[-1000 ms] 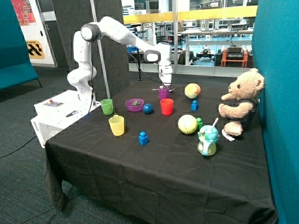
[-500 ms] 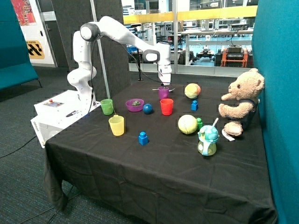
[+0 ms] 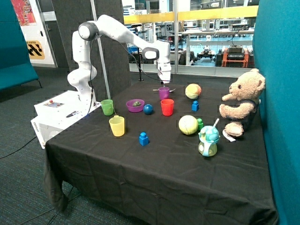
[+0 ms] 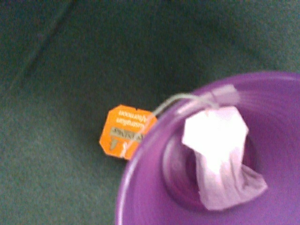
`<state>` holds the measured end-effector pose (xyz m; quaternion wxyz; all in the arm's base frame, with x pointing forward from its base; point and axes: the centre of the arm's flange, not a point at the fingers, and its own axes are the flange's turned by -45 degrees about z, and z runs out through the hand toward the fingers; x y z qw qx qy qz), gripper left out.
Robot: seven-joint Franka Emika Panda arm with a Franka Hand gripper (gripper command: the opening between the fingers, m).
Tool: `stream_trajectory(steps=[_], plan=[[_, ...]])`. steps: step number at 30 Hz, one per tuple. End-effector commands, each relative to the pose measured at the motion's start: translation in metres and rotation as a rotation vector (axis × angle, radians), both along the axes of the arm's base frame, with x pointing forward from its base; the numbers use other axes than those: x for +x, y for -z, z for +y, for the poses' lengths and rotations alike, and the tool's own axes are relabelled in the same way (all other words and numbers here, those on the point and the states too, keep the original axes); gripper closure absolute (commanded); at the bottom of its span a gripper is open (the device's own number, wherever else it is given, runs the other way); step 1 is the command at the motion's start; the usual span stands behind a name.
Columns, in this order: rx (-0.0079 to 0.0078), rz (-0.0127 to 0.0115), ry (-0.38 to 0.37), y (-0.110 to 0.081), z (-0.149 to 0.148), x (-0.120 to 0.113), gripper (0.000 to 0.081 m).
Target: Prepare two cups of tea
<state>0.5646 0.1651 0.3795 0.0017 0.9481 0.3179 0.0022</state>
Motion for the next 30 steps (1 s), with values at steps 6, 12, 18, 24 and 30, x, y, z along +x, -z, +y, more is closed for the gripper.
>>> stream_trajectory(steps=[6,12,18,24,30], plan=[[0.002,0.0052,0.011,-0.032,-0.027,-0.011,0.0416],[0.002,0.0052,0.031,-0.042,-0.045,-0.019,0.0435],[0.0021,0.0051,0.048,-0.044,-0.071,-0.027,0.0446],[0.0021,0.0051,0.068,-0.041,-0.088,-0.029,0.0435],[0.0022,0.0051,0.096,-0.037,-0.106,-0.025,0.0429]])
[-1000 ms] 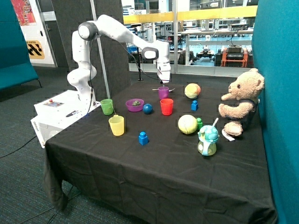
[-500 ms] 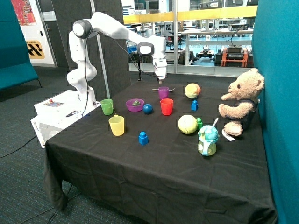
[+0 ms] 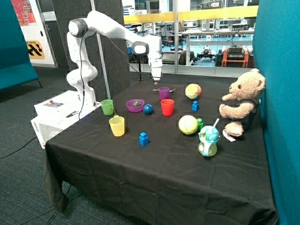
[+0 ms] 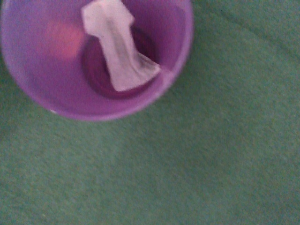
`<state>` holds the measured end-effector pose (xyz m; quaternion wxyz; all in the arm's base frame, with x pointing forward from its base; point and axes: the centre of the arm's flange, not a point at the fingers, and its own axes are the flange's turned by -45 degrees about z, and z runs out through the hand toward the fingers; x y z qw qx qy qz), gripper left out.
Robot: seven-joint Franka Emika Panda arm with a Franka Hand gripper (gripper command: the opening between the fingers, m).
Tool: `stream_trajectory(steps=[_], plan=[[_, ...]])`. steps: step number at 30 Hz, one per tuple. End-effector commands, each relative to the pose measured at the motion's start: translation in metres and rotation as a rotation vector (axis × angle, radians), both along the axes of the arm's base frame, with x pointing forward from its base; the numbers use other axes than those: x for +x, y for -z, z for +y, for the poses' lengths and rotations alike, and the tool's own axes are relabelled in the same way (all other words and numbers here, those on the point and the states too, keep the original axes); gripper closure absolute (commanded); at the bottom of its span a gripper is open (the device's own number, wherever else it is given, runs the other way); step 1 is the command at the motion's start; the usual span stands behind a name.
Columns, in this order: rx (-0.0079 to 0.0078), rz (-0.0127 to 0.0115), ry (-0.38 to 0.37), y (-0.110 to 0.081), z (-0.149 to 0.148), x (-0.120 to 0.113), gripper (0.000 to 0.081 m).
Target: Prepare two cups of tea
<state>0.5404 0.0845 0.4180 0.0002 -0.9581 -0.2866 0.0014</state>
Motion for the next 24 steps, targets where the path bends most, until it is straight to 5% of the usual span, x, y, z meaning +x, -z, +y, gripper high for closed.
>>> stream_trajectory(steps=[1,24], plan=[[0.0003,-0.0028,0.04,0.002,-0.029,0.002,0.0443],[0.0004,-0.0028,0.005,0.013,-0.025,0.037,0.0447]])
